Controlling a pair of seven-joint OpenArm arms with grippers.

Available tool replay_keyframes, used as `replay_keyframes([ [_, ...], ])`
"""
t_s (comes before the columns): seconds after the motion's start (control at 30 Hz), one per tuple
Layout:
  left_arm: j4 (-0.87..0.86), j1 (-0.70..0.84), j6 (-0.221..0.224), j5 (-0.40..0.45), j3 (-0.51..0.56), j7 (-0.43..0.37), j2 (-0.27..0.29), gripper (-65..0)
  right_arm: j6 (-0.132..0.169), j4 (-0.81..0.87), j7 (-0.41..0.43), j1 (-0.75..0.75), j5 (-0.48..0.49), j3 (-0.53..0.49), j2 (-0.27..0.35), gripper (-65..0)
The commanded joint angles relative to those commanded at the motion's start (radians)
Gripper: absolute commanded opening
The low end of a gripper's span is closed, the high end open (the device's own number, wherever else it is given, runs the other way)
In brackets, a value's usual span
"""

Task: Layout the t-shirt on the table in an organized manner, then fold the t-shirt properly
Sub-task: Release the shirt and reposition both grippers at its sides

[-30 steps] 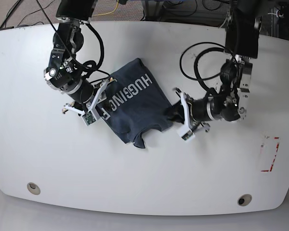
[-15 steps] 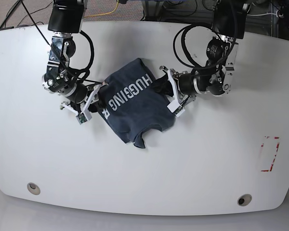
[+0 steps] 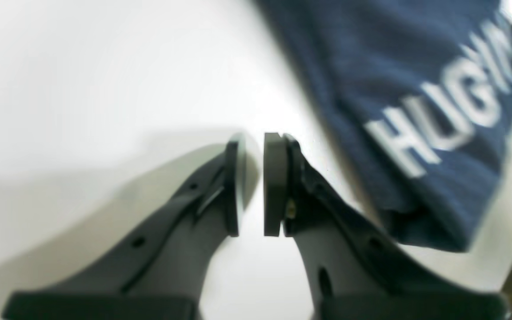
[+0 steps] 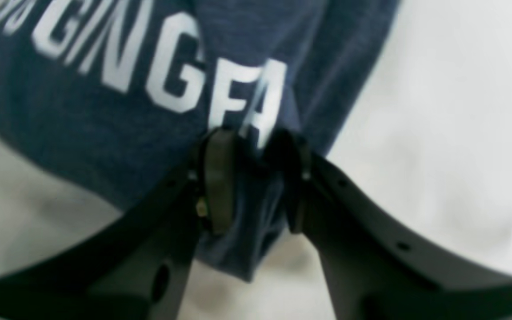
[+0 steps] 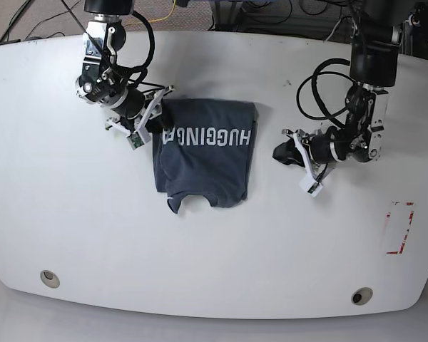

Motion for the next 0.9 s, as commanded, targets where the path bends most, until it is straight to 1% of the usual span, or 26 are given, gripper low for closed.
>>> replay_keyframes([
  [0.07,0.026,0.002,0.000,-0.021,0.000,0.012,-0.009,-58.6,0.000,0.041,-0.029,0.006,-0.002,0.000,-0.008,-48.4],
  [0.13,0.060,0.005,0.000,-0.055,0.000,0.034,-0.018,-58.6,0.000,0.092,-0.078,0.018,-0.002,0.000,-0.008,-48.2],
  [0.27,0.123,0.015,0.006,-0.095,-0.002,0.061,-0.018,-58.6,0.000,0.161,-0.163,0.077,0.000,0.000,-0.014,-48.0],
  [0.37,0.170,0.038,0.008,-0.100,-0.002,0.069,-0.011,-58.6,0.000,0.175,-0.213,0.133,0.011,-0.002,-0.015,-48.2],
  [0.43,0.192,0.049,0.008,-0.101,-0.002,0.069,-0.006,-58.6,0.000,0.170,-0.230,0.170,0.009,-0.002,-0.029,-48.4],
  [0.47,0.199,0.054,0.008,-0.101,-0.002,0.069,0.006,-58.6,0.000,0.160,-0.238,0.192,0.002,-0.002,-0.043,-48.4],
  [0.5,0.204,0.055,0.008,-0.101,-0.002,0.069,0.014,-58.6,0.000,0.138,-0.239,0.213,0.000,-0.002,-0.055,-48.4],
  [0.6,0.204,0.068,0.009,-0.101,-0.002,0.069,0.017,-58.6,0.000,0.066,-0.239,0.255,0.000,-0.002,-0.061,-48.4],
  [0.7,0.204,0.077,0.009,-0.101,-0.002,0.069,0.020,-58.6,0.000,-0.037,-0.213,0.290,0.000,-0.002,-0.061,-48.4],
  [0.8,0.204,0.083,0.009,-0.101,-0.002,0.069,0.029,-58.6,0.000,-0.133,-0.164,0.313,0.000,-0.002,-0.058,-48.4],
  [0.87,0.204,0.086,0.009,-0.098,-0.002,0.069,0.028,-58.6,0.000,-0.227,-0.091,0.322,-0.002,-0.002,-0.049,-48.4],
  [0.9,0.204,0.089,0.009,-0.098,-0.002,0.069,0.028,-58.6,0.000,-0.245,-0.077,0.324,-0.002,-0.002,-0.044,-48.4],
])
